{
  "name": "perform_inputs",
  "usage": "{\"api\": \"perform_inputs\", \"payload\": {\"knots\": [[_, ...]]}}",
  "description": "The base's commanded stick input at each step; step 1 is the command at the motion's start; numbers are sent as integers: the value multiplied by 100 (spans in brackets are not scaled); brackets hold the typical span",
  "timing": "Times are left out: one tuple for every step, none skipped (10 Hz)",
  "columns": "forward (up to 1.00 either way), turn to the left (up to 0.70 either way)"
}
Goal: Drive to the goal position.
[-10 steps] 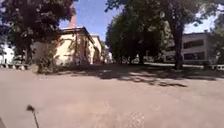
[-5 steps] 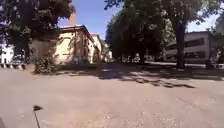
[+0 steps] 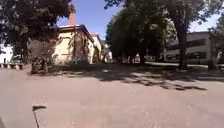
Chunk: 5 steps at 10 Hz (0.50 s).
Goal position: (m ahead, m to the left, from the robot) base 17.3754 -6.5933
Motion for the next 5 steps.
{"api": "perform_inputs", "payload": {"knots": [[70,0],[70,0],[70,0],[70,0],[70,0]]}}
